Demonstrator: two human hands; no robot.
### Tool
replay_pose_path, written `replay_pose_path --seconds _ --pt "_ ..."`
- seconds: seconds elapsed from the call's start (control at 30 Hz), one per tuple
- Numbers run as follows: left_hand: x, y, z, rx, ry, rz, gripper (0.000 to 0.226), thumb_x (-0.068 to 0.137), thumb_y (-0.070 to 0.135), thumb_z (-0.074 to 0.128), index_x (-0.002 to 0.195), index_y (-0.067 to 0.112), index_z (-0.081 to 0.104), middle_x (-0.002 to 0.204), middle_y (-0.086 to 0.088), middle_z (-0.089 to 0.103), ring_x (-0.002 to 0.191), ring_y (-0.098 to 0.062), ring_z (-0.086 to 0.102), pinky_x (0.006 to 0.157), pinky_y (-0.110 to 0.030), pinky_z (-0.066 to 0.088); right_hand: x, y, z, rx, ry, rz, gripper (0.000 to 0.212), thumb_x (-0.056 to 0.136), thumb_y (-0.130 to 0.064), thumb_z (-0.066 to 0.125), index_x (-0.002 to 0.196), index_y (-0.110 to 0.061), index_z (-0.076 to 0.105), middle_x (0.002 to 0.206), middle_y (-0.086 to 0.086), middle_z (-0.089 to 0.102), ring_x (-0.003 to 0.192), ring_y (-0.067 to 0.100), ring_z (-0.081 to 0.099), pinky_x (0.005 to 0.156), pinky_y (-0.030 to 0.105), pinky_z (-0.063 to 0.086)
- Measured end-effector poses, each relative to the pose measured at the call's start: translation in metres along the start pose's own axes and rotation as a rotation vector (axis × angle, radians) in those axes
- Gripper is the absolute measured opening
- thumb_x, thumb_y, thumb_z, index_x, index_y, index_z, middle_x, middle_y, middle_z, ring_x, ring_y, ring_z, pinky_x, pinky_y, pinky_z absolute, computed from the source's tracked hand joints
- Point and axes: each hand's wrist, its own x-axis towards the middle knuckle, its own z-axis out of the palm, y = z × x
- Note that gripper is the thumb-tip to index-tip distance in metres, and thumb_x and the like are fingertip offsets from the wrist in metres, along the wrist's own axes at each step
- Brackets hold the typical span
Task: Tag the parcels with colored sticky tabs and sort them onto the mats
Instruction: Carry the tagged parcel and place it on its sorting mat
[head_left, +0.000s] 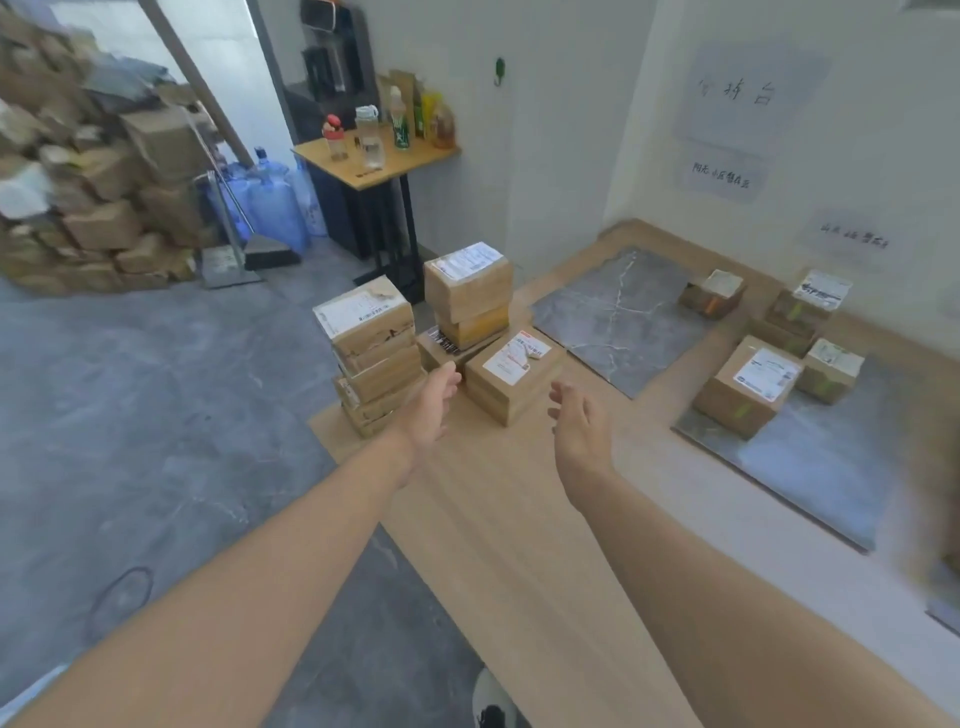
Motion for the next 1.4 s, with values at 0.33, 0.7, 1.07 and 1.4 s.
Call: replay_pose_path --seconds 0.33,0.7,1.07,1.4 --pt "0.123 0.003 -0.008 0.055 -0.079 -0.073 0.053 0.104 0.053 0.033 0.150 0.030 0.040 0.142 0.015 0.042 0.126 -0.006 0.036 0.118 -0.037 0.030 0.105 0.030 0.064 0.044 0.095 0.213 0.041 0.103 -0.036 0.039 0.113 -0.004 0.062 0.117 0.006 0.064 0.108 0.023 0.061 0.093 0.047 0.048" --pt "0.238 -0.018 0.001 0.199 -0.200 -0.162 0.050 0.104 0.048 0.032 0.151 0.030 0.038 0.151 0.011 0.038 0.134 -0.019 0.043 0.103 -0.040 0.047 0.164 0.063 0.118 0.017 0.229 0.309 0.033 0.104 -0.031 0.034 0.104 -0.023 0.066 0.104 -0.010 0.067 0.094 0.008 0.058 0.085 0.031 0.046" --pt "0.285 -0.036 0.013 0.286 -0.272 -0.266 0.083 0.073 0.080 0.036 0.131 0.027 0.062 0.132 0.006 0.063 0.125 -0.021 0.055 0.113 -0.046 0.036 0.178 0.071 0.120 0.077 0.387 0.403 0.030 0.100 -0.028 0.034 0.087 -0.021 0.059 0.091 -0.007 0.061 0.082 0.014 0.051 0.075 0.033 0.040" --pt "0.225 0.003 0.062 0.283 -0.501 -0.213 0.060 0.091 0.063 0.034 0.100 0.020 0.074 0.098 0.003 0.077 0.103 -0.021 0.069 0.103 -0.041 0.047 0.131 0.066 0.059 0.117 0.600 0.338 0.036 0.100 -0.029 0.032 0.105 -0.018 0.067 0.105 -0.005 0.068 0.100 0.017 0.059 0.092 0.035 0.047"
